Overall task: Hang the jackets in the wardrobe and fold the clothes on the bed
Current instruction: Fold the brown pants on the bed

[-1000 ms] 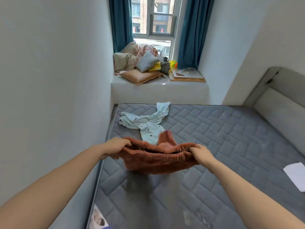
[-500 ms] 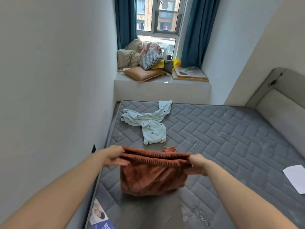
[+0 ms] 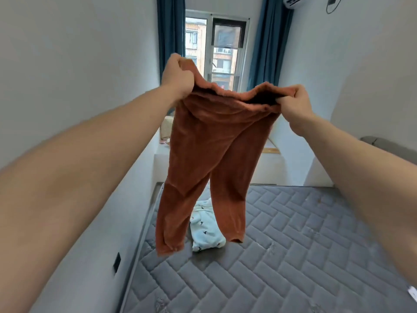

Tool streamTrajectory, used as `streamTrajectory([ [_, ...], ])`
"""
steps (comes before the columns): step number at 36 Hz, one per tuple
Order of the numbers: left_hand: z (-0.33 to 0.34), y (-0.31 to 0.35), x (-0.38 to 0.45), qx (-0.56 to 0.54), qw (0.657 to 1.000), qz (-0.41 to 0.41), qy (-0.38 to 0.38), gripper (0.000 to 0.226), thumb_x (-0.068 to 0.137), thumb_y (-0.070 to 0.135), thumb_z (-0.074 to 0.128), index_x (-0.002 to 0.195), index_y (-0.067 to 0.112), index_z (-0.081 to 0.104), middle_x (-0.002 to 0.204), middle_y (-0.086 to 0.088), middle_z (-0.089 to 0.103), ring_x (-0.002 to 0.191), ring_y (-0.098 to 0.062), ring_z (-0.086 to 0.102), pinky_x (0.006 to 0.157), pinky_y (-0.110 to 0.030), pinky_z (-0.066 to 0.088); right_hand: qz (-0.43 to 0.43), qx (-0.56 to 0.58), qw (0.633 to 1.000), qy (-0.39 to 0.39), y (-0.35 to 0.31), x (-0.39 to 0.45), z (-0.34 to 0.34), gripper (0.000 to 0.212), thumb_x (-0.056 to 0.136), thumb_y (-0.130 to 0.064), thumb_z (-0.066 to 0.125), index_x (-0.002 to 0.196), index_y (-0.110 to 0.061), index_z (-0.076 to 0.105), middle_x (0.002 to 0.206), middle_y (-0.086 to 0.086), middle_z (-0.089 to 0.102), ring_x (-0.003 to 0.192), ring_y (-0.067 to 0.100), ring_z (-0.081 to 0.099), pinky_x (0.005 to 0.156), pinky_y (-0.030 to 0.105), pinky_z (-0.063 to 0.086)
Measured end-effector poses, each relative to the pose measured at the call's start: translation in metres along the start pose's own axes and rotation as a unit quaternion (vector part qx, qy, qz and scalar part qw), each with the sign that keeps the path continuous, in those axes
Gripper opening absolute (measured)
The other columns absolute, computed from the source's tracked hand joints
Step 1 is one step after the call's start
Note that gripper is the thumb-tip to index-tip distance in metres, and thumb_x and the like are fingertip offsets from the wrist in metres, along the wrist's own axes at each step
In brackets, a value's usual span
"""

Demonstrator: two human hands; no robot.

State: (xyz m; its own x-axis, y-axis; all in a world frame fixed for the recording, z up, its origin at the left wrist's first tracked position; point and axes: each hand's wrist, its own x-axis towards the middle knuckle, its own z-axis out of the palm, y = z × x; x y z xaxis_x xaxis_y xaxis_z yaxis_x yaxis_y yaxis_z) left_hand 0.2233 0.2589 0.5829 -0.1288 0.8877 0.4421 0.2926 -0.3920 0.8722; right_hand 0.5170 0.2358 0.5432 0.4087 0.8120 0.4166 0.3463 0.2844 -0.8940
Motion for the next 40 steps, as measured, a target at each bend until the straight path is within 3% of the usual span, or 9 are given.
streamTrajectory([
  [3, -0.002, 0.01, 0.0, 0.024, 0.999, 0.046, 0.009, 0.027, 0.084, 0.002, 0.039, 0.101, 0.02, 0.05, 0.09, 0.012, 0.056, 0.083, 0.001, 0.052, 0.057, -0.011, 0.042, -0.037, -0.005, 0.999, -0.012, -0.011, -0.006, -0.008, 0.03, 0.083, 0.001, 0.052, 0.113, -0.004, 0.056, 0.117, 0.007, 0.063, 0.113, 0.022, 0.066, 0.089, 0.036, 0.061],
  [7, -0.013, -0.006, -0.021, 0.095, 0.995, 0.042, -0.006, 0.025, 0.089, 0.003, 0.037, 0.105, 0.018, 0.051, 0.094, 0.006, 0.054, 0.086, -0.009, 0.051, 0.067, -0.023, 0.045, -0.036, -0.013, 0.999, -0.022, 0.001, -0.041, -0.016, 0.021, 0.085, -0.004, 0.055, 0.094, -0.022, 0.05, 0.116, 0.001, 0.064, 0.113, 0.019, 0.065, 0.095, 0.037, 0.056],
  [11, -0.025, -0.053, -0.062, 0.176, 0.984, -0.007, -0.029, 0.028, 0.087, 0.006, 0.04, 0.1, 0.017, 0.062, 0.102, -0.001, 0.061, 0.095, -0.02, 0.055, 0.077, -0.032, 0.048, -0.005, -0.077, 0.997, -0.029, 0.046, -0.093, -0.021, 0.016, 0.085, -0.02, 0.061, 0.083, -0.027, 0.047, 0.087, -0.008, 0.057, 0.082, 0.007, 0.057, 0.068, 0.022, 0.044],
  [15, -0.036, -0.131, -0.126, 0.295, 0.946, -0.062, -0.118, 0.016, 0.079, 0.007, 0.048, 0.08, 0.009, 0.064, 0.081, -0.007, 0.064, 0.08, -0.028, 0.057, 0.062, -0.033, 0.043, 0.058, -0.136, 0.987, -0.057, 0.124, -0.158, -0.02, 0.024, 0.088, -0.02, 0.065, 0.076, -0.023, 0.045, 0.074, -0.007, 0.052, 0.066, 0.005, 0.049, 0.056, 0.016, 0.037],
  [17, -0.037, -0.181, -0.167, 0.327, 0.921, -0.104, -0.183, 0.01, 0.078, 0.009, 0.051, 0.074, 0.008, 0.061, 0.083, -0.013, 0.067, 0.083, -0.034, 0.061, 0.062, -0.035, 0.043, 0.104, -0.169, 0.975, -0.096, 0.168, -0.198, -0.019, 0.025, 0.087, -0.021, 0.066, 0.075, -0.021, 0.045, 0.073, -0.005, 0.055, 0.067, 0.007, 0.051, 0.058, 0.025, 0.037],
  [22, -0.032, -0.3, -0.287, 0.338, 0.863, -0.219, -0.305, 0.009, 0.079, 0.014, 0.053, 0.07, 0.014, 0.052, 0.077, -0.007, 0.063, 0.077, -0.028, 0.061, 0.055, -0.031, 0.036, 0.237, -0.25, 0.915, -0.209, 0.259, -0.304, -0.013, 0.021, 0.083, -0.019, 0.068, 0.079, -0.013, 0.048, 0.079, 0.001, 0.065, 0.076, 0.017, 0.057, 0.064, 0.03, 0.041],
  [25, -0.029, -0.352, -0.354, 0.347, 0.812, -0.287, -0.371, 0.007, 0.078, 0.02, 0.052, 0.075, 0.015, 0.056, 0.092, -0.011, 0.068, 0.09, -0.03, 0.067, 0.062, -0.029, 0.039, 0.293, -0.282, 0.873, -0.271, 0.301, -0.362, -0.017, 0.018, 0.08, -0.016, 0.065, 0.087, -0.006, 0.052, 0.085, 0.005, 0.069, 0.079, 0.02, 0.06, 0.065, 0.032, 0.043],
  [30, -0.027, -0.412, -0.443, 0.36, 0.732, -0.373, -0.442, 0.029, 0.064, 0.03, 0.045, 0.088, 0.018, 0.056, 0.115, -0.011, 0.068, 0.104, -0.03, 0.067, 0.072, -0.029, 0.045, 0.365, -0.333, 0.792, -0.358, 0.352, -0.439, -0.023, 0.024, 0.079, -0.017, 0.067, 0.081, -0.018, 0.042, 0.08, -0.007, 0.058, 0.067, 0.01, 0.051, 0.055, 0.022, 0.037],
  [40, -0.014, -0.494, -0.561, 0.326, 0.7, -0.433, -0.465, 0.014, 0.083, 0.02, 0.048, 0.096, 0.025, 0.047, 0.111, -0.002, 0.051, 0.097, -0.023, 0.057, 0.081, -0.033, 0.046, 0.432, -0.379, 0.699, -0.426, 0.422, -0.542, -0.032, 0.023, 0.08, -0.023, 0.061, 0.088, -0.018, 0.04, 0.091, 0.002, 0.064, 0.08, 0.02, 0.059, 0.065, 0.035, 0.04],
])
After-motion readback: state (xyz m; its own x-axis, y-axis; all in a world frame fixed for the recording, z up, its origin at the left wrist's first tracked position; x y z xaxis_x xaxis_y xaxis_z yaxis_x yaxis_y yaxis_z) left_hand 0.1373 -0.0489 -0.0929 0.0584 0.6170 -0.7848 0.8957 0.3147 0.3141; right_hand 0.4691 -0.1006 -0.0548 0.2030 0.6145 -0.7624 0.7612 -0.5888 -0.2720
